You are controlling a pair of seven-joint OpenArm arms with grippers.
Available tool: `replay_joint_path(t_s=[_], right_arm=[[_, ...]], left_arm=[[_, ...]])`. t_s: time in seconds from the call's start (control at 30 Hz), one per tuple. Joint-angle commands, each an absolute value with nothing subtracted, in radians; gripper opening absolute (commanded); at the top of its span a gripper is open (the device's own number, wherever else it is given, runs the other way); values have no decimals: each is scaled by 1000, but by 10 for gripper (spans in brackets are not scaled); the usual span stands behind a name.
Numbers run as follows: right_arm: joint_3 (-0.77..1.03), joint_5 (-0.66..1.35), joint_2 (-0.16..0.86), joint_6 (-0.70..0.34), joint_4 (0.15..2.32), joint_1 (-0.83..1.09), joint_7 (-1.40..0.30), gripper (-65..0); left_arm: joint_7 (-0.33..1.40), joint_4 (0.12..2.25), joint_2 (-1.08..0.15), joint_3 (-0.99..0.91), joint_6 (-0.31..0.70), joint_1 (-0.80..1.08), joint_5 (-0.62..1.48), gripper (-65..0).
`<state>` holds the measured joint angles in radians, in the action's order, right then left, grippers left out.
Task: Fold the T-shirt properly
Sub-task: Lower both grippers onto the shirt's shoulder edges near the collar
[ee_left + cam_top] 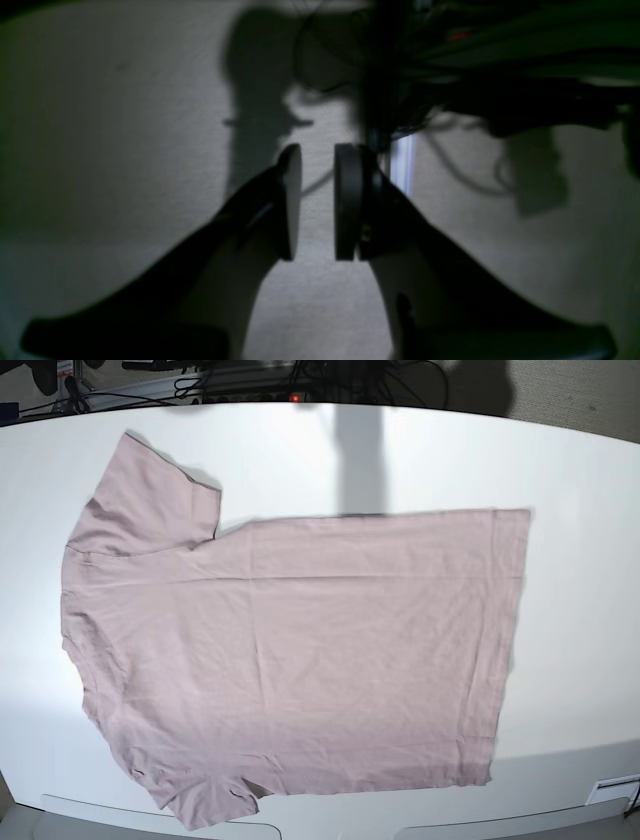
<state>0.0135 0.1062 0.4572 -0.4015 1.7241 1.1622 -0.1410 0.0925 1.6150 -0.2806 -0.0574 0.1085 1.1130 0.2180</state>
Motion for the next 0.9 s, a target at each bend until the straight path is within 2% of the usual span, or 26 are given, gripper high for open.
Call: replay_joint_path(t_s=[0.0,0.2,0.5,0.67,0.77,0.87], right_arm=[[19,117,463,-416,1765,1184,-133,-381],[20,161,462,-416,1943,1196,-184,-381],[78,175,462,-415,2206,1191,-302,-381],[202,195,463,-402,2337,1144,-315,-381],[289,195,462,-386,2350,1078,-314,-381],[354,189,462,-379,2350,1020,-314,-381]], left_arm=[[97,1672,-305,-65,104,1147,218,-539],[245,1922,-339,-66,65,1214,210,-539],[220,2120,-339,-65,37,1210,42,-539],[83,2153,-339,-65,38,1108,26,-539],[86,2152,-348,-65,48,1002,25,-539],[89,2137,-411,-65,101,891,17,-538]])
